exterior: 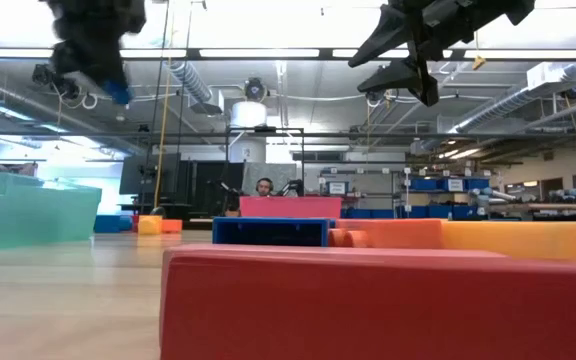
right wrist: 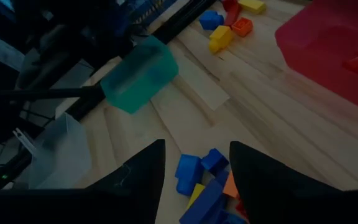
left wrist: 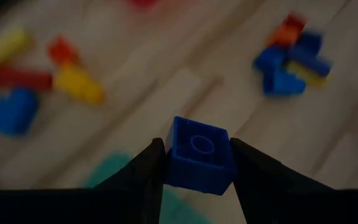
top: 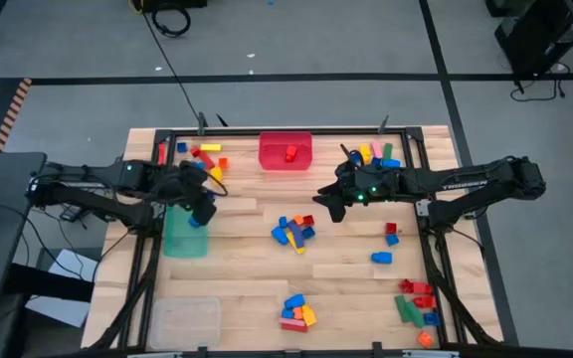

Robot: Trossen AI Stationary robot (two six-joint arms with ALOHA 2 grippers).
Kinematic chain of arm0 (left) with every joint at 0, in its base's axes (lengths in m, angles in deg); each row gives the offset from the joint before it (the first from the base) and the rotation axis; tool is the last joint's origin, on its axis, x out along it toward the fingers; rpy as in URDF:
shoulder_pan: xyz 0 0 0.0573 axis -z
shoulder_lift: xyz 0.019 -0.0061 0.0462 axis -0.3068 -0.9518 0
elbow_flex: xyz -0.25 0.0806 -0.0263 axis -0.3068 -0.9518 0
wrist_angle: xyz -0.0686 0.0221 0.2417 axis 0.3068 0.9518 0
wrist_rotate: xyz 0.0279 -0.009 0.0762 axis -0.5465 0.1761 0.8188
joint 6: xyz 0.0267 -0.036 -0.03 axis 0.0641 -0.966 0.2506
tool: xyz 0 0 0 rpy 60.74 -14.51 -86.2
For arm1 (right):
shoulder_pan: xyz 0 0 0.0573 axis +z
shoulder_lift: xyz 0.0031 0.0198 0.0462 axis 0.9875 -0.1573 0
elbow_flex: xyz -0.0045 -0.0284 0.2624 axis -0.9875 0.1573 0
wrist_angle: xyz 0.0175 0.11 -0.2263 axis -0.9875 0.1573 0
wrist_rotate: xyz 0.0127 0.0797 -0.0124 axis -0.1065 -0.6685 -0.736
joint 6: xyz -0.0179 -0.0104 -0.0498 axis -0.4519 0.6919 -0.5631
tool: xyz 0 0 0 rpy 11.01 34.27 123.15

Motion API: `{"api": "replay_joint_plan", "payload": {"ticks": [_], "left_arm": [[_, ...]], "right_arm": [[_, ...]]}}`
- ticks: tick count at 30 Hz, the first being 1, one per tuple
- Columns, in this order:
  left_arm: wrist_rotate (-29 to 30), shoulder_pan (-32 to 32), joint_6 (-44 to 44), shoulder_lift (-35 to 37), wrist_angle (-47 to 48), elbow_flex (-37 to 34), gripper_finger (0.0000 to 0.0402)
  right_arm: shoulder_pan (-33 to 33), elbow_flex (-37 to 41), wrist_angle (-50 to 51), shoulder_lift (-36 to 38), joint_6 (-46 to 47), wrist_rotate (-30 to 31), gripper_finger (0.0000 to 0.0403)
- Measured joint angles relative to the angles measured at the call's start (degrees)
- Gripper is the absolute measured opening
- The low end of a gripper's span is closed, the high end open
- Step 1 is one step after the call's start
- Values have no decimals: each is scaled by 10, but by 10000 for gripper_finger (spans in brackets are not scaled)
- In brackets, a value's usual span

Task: Sort blocks by size
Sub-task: Put the blue 4 studded building block into the teal bin, then put the blue 1 studded building block into the red bin

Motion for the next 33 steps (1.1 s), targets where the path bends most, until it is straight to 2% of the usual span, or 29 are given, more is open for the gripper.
{"api": "replay_joint_plan", "payload": {"ticks": [6,17,29,33], "left_arm": [[-57,10,-69,-2,14,-69,167],[-90,24,-171,-2,33,-179,202],[-91,24,-170,-1,25,-180,219],[-84,24,-157,4,31,-156,219]], "right_arm": [[0,0,0,0,0,0,193],[0,0,0,0,11,0,193],[0,0,0,0,10,0,193],[0,0,0,0,9,0,193]]}}
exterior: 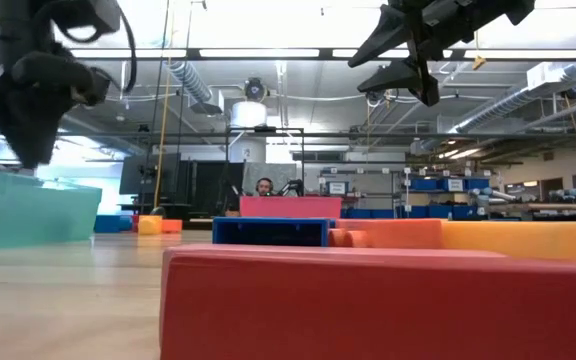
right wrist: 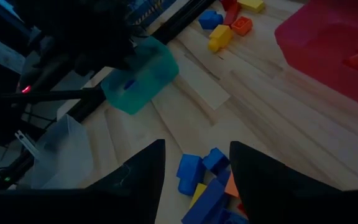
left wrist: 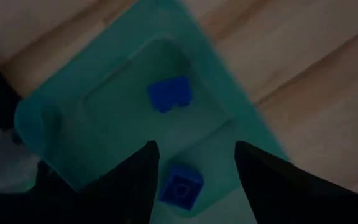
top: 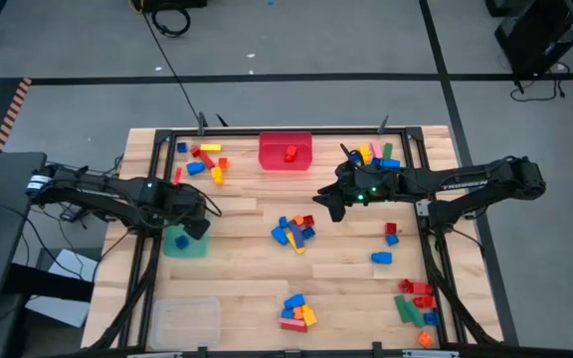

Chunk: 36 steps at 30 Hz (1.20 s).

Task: Sort blocks by size
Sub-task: Put the blue 1 studded building block into the red bin

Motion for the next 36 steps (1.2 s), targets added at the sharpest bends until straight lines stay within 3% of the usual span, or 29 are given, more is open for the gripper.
{"api": "replay_joint_plan", "payload": {"ticks": [10,21,26,36], "left_arm": [[50,0,118,2,-29,95,218],[49,0,413,-8,-259,101,218],[46,-1,438,-13,-273,101,218],[58,-2,450,-15,-267,101,218]], "right_arm": [[0,0,0,0,-16,0,193],[12,-7,-82,-33,-54,20,204],[37,-97,-15,-105,-84,29,204],[52,-364,237,-330,-138,9,203]]}}
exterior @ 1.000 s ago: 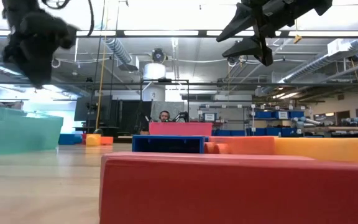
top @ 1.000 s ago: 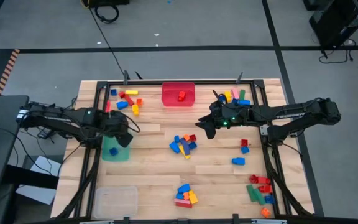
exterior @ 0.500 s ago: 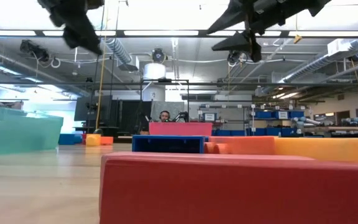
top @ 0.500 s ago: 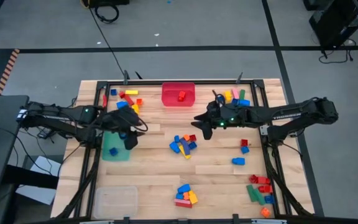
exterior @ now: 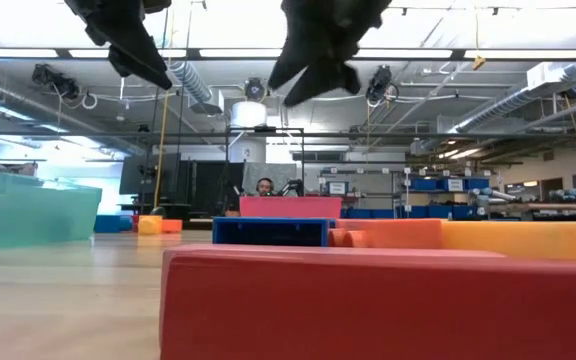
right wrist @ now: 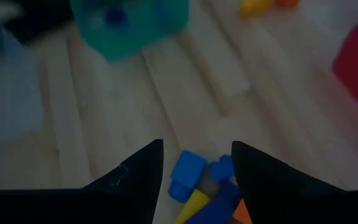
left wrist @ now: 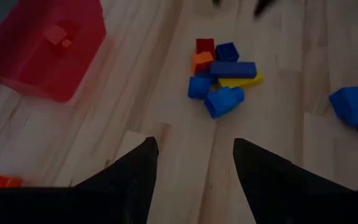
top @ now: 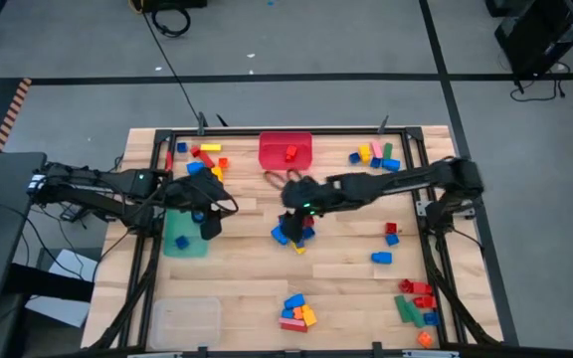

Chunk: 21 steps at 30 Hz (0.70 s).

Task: Sort blocks by size
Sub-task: Put the blue 1 studded building block into the red bin

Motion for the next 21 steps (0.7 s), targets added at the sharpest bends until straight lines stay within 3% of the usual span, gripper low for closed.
{"api": "replay_joint_plan", "payload": {"ticks": [6,12,21], "left_arm": [[1,0,-40,12,33,0,218],[1,0,-40,30,66,0,218],[1,0,-26,39,88,0,218]], "right_arm": [[13,-80,46,-103,6,-15,205],[32,-123,86,-177,80,-21,205],[44,-164,98,-230,157,-29,204]]}}
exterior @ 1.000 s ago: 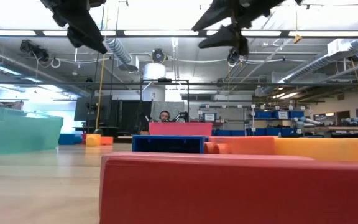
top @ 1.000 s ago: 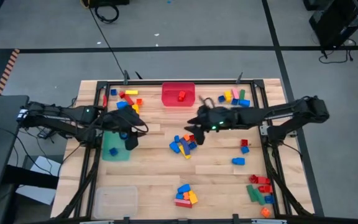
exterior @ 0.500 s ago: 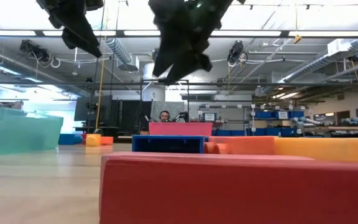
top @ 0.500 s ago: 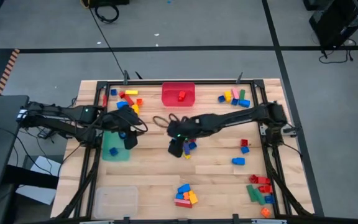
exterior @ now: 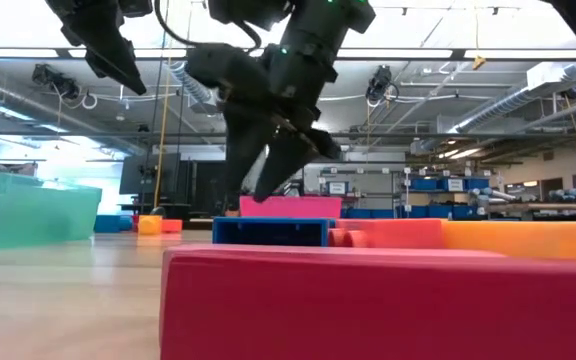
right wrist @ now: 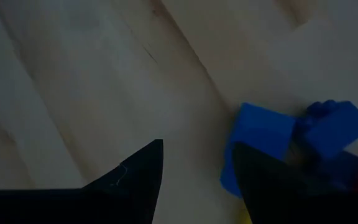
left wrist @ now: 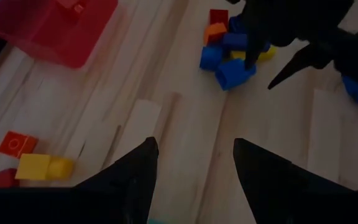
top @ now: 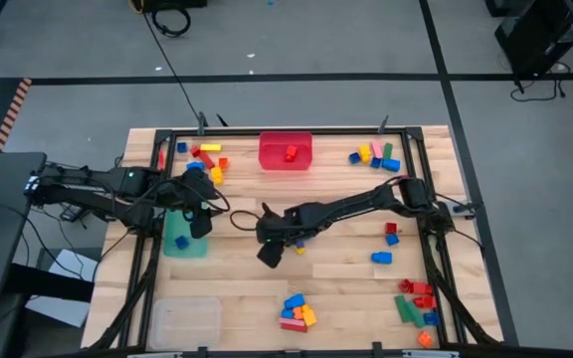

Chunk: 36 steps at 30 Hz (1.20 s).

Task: Sort blocks by size
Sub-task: Put the blue 1 studded building block into the red bin

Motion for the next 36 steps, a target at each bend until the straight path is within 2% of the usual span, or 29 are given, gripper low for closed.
{"api": "replay_joint_plan", "payload": {"ticks": [4,9,15,20,25,31,36], "left_arm": [[0,0,0,0,3,0,218],[-6,0,-5,0,3,0,218],[-8,0,-35,-1,1,0,218],[-8,7,-33,-2,1,0,218],[-8,43,-41,-14,-10,0,218],[3,106,-82,-64,-54,0,218],[12,148,-94,-115,-77,0,218]], "right_arm": [[0,-17,6,15,2,11,204],[0,-24,36,78,6,37,200],[44,-24,114,138,-10,68,199],[92,-24,167,150,-80,82,199],[143,-21,202,142,-161,94,197],[194,31,127,141,-214,93,204],[218,93,2,141,-244,91,212]]}}
